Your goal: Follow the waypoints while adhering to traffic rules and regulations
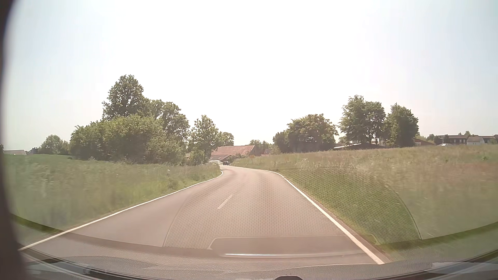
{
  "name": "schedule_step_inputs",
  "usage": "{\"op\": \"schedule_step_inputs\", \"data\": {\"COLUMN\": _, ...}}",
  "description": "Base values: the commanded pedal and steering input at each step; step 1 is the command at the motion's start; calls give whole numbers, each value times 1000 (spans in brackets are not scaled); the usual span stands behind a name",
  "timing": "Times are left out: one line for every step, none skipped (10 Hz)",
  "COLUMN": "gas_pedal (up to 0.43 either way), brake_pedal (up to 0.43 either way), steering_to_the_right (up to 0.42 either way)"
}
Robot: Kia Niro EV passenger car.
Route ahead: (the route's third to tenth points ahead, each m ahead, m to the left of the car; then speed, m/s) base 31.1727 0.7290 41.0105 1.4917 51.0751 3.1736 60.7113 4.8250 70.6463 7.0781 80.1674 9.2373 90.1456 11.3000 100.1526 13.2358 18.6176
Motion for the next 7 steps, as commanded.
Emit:
{"op": "schedule_step_inputs", "data": {"gas_pedal": 59, "brake_pedal": 0, "steering_to_the_right": -3}}
{"op": "schedule_step_inputs", "data": {"gas_pedal": 67, "brake_pedal": 0, "steering_to_the_right": -3}}
{"op": "schedule_step_inputs", "data": {"gas_pedal": 67, "brake_pedal": 0, "steering_to_the_right": -3}}
{"op": "schedule_step_inputs", "data": {"gas_pedal": 67, "brake_pedal": 0, "steering_to_the_right": -4}}
{"op": "schedule_step_inputs", "data": {"gas_pedal": 67, "brake_pedal": 0, "steering_to_the_right": -5}}
{"op": "schedule_step_inputs", "data": {"gas_pedal": 67, "brake_pedal": 0, "steering_to_the_right": -8}}
{"op": "schedule_step_inputs", "data": {"gas_pedal": 67, "brake_pedal": 0, "steering_to_the_right": -10}}
